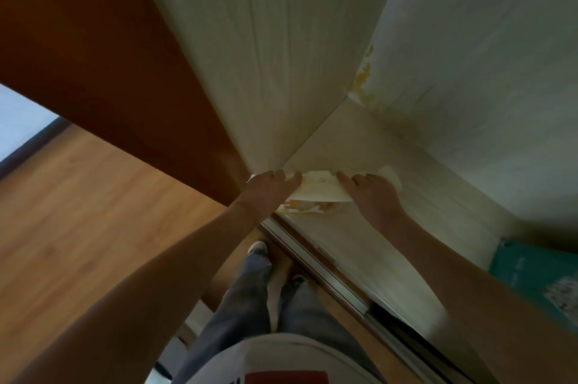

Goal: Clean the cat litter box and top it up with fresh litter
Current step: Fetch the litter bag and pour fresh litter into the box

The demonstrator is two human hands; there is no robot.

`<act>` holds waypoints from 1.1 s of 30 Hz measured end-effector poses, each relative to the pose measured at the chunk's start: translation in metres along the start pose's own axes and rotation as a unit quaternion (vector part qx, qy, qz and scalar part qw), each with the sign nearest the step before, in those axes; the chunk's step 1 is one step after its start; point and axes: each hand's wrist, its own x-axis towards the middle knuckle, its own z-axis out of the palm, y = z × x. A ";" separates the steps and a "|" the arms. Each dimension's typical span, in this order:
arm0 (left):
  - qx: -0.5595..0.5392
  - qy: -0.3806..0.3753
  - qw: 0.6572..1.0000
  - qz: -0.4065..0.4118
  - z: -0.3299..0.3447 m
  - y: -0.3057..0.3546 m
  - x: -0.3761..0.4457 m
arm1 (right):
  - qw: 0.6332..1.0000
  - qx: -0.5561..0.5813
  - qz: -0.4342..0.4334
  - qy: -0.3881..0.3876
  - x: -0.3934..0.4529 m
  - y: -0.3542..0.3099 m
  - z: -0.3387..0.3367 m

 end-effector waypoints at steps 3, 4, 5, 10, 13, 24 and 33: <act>0.042 0.134 0.989 0.045 -0.009 -0.003 -0.015 | 0.995 0.008 0.009 0.100 -0.017 -0.004 -0.012; 0.039 0.180 0.981 0.060 -0.010 -0.002 -0.022 | 0.990 0.004 0.014 0.140 -0.025 -0.007 -0.013; 0.035 0.222 0.972 0.069 -0.011 0.000 -0.031 | 0.984 -0.001 0.019 0.180 -0.033 -0.011 -0.015; 0.032 0.357 0.930 0.078 -0.011 0.017 -0.079 | 0.959 -0.002 0.036 0.283 -0.074 -0.039 -0.023; 0.024 0.369 0.927 0.059 -0.006 0.028 -0.109 | 0.948 0.003 0.020 0.318 -0.089 -0.054 -0.024; 0.079 0.402 0.909 -0.083 0.026 0.047 -0.215 | 0.918 0.082 -0.103 0.373 -0.086 -0.120 -0.033; 0.082 0.372 0.895 -0.232 0.065 0.039 -0.304 | 0.904 0.139 -0.253 0.316 -0.054 -0.199 -0.036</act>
